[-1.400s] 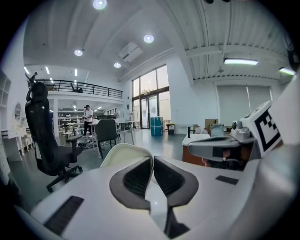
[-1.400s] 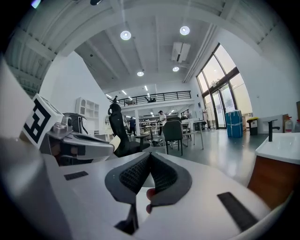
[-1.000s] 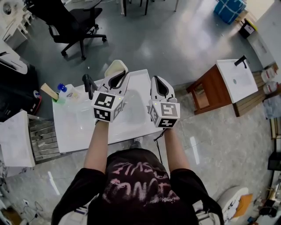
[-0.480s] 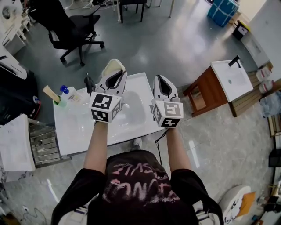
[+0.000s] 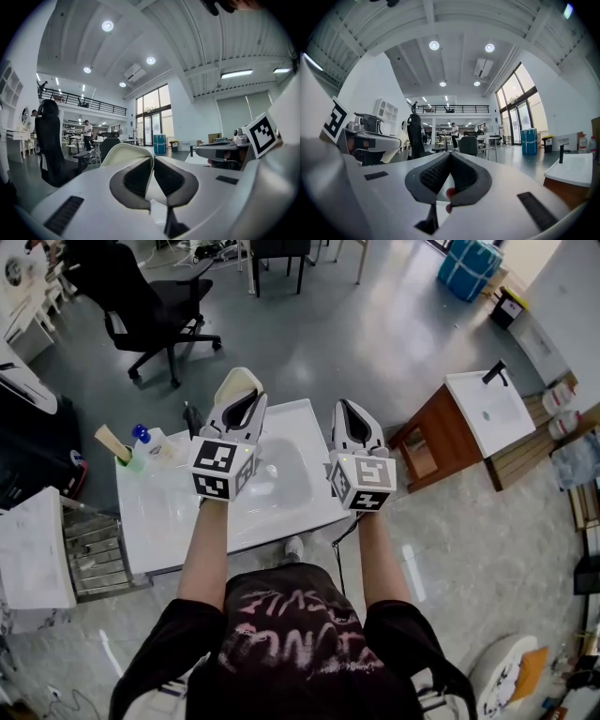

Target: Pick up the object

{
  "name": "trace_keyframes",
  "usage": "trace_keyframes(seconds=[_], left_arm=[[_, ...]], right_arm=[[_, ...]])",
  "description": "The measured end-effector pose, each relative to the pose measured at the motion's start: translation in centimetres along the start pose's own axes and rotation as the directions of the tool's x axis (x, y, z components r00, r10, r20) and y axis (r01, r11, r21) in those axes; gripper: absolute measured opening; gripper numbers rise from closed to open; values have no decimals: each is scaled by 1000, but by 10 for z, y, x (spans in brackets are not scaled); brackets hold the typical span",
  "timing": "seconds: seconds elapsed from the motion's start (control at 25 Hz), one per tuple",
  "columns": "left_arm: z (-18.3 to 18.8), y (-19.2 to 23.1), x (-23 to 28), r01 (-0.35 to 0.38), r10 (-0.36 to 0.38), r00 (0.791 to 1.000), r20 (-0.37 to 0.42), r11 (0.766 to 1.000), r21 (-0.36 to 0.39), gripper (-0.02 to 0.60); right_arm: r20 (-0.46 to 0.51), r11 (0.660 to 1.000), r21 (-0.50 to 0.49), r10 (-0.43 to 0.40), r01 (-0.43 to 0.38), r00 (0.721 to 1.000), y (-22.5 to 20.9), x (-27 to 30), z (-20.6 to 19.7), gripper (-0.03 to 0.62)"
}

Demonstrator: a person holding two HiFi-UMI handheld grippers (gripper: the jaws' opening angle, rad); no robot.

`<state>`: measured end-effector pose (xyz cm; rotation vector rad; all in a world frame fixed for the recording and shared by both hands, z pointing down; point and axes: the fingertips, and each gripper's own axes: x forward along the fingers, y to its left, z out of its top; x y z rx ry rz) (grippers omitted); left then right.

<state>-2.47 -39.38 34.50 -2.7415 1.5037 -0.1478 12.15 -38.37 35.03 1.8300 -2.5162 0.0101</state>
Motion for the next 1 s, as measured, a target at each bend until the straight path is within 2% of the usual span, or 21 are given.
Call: trace_keyframes(seconds=[1.0], left_arm=[[2, 8, -15, -6, 5, 1000, 9, 1000, 15, 34]], right_arm=[[22, 1000, -2, -29, 29, 999, -3, -10, 10, 14]])
